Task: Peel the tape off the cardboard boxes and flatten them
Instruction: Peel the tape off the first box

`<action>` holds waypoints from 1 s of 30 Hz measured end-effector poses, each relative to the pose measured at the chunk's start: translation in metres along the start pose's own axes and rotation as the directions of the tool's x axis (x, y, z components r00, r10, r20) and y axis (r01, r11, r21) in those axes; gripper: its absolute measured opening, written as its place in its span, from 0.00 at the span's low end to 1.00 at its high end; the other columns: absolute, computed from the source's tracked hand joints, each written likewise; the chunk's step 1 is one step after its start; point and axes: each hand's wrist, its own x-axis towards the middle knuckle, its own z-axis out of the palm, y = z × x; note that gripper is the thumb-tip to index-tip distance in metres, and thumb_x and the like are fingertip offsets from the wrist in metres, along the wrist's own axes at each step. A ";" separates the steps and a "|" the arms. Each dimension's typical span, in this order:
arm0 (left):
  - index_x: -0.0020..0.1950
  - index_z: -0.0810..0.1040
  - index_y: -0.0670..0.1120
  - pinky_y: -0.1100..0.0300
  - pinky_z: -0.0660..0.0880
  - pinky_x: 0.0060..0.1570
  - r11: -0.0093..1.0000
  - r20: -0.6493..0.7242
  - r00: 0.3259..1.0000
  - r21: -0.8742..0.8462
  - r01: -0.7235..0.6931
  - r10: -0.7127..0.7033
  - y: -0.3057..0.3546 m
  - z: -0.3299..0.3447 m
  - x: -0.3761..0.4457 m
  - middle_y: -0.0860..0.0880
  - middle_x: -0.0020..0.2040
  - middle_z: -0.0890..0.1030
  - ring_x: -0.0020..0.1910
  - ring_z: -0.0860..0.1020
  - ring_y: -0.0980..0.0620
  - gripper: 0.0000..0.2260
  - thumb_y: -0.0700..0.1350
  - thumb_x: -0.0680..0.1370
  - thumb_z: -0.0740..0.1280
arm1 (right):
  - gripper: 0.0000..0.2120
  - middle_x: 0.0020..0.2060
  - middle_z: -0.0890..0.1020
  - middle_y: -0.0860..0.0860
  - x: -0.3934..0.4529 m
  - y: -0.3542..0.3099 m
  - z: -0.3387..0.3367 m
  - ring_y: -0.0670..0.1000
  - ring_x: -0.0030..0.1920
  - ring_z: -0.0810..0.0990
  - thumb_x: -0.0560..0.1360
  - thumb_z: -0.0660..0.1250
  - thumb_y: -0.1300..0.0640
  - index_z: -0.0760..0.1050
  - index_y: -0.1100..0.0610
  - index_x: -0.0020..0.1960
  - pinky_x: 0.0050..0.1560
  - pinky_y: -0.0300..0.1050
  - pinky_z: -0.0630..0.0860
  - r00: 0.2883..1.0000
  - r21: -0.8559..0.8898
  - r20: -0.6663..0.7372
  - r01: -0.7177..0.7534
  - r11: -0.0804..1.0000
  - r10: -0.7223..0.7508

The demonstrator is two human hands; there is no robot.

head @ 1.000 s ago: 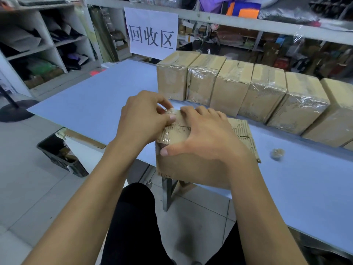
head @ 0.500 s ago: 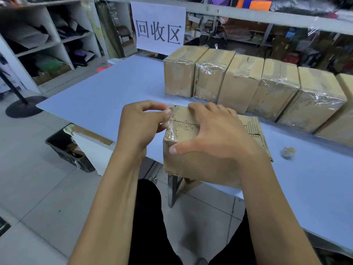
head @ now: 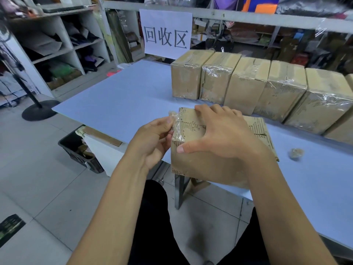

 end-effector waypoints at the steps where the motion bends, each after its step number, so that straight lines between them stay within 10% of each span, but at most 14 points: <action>1: 0.59 0.80 0.39 0.66 0.78 0.39 0.999 -0.008 0.999 -0.007 -0.040 0.040 0.002 0.000 -0.005 0.44 0.44 0.81 0.34 0.78 0.55 0.08 0.34 0.82 0.64 | 0.53 0.67 0.71 0.49 0.000 0.000 0.000 0.55 0.70 0.67 0.57 0.63 0.19 0.62 0.48 0.73 0.68 0.53 0.59 1.000 0.002 0.003 0.002 1.000 -0.002; 3: 0.60 0.81 0.44 0.64 0.80 0.47 0.921 -0.077 0.940 0.240 -0.307 0.334 0.004 -0.006 -0.019 0.46 0.53 0.82 0.41 0.81 0.55 0.16 0.29 0.81 0.59 | 0.54 0.68 0.71 0.50 0.000 0.001 0.000 0.55 0.71 0.66 0.57 0.62 0.19 0.61 0.48 0.75 0.69 0.54 0.59 1.000 -0.006 0.009 0.009 1.000 -0.009; 6: 0.56 0.83 0.49 0.66 0.75 0.53 0.279 0.341 0.606 0.657 -0.700 0.719 0.012 -0.014 -0.041 0.55 0.53 0.82 0.51 0.80 0.58 0.21 0.28 0.76 0.59 | 0.56 0.71 0.68 0.50 -0.001 0.003 -0.001 0.55 0.72 0.64 0.57 0.62 0.18 0.59 0.47 0.76 0.71 0.54 0.57 0.999 -0.013 0.025 0.038 0.999 -0.038; 11: 0.57 0.83 0.46 0.56 0.73 0.57 -0.177 0.838 0.466 0.523 -0.834 0.284 0.030 -0.025 -0.027 0.54 0.57 0.83 0.59 0.78 0.51 0.13 0.39 0.80 0.60 | 0.56 0.75 0.62 0.45 -0.004 0.006 -0.004 0.53 0.75 0.60 0.59 0.67 0.22 0.53 0.44 0.79 0.72 0.54 0.52 0.990 -0.020 0.074 0.122 0.992 -0.120; 19: 0.52 0.77 0.53 0.50 0.74 0.49 -0.295 0.904 0.427 0.408 -0.864 0.000 0.058 -0.016 -0.008 0.59 0.49 0.77 0.52 0.69 0.50 0.05 0.44 0.81 0.64 | 0.53 0.74 0.64 0.43 -0.001 0.006 0.000 0.52 0.74 0.62 0.59 0.68 0.23 0.56 0.41 0.78 0.70 0.53 0.55 0.993 -0.013 0.043 0.109 0.994 -0.108; 23: 0.53 0.72 0.59 0.65 0.67 0.49 -0.077 0.874 0.472 0.466 -0.881 -0.115 0.068 -0.006 -0.003 0.57 0.46 0.76 0.52 0.68 0.54 0.16 0.36 0.79 0.67 | 0.52 0.74 0.65 0.43 0.000 0.006 0.000 0.51 0.73 0.64 0.58 0.68 0.24 0.59 0.41 0.77 0.70 0.52 0.56 0.995 0.009 0.039 0.090 0.996 -0.091; 30: 0.59 0.73 0.58 0.71 0.63 0.51 0.024 0.874 0.466 0.473 -0.881 -0.139 0.067 -0.012 0.004 0.55 0.45 0.76 0.48 0.68 0.54 0.17 0.35 0.81 0.64 | 0.52 0.73 0.66 0.41 0.001 0.009 0.001 0.50 0.72 0.64 0.60 0.72 0.26 0.58 0.39 0.78 0.70 0.50 0.56 0.994 0.037 0.030 0.100 0.994 -0.101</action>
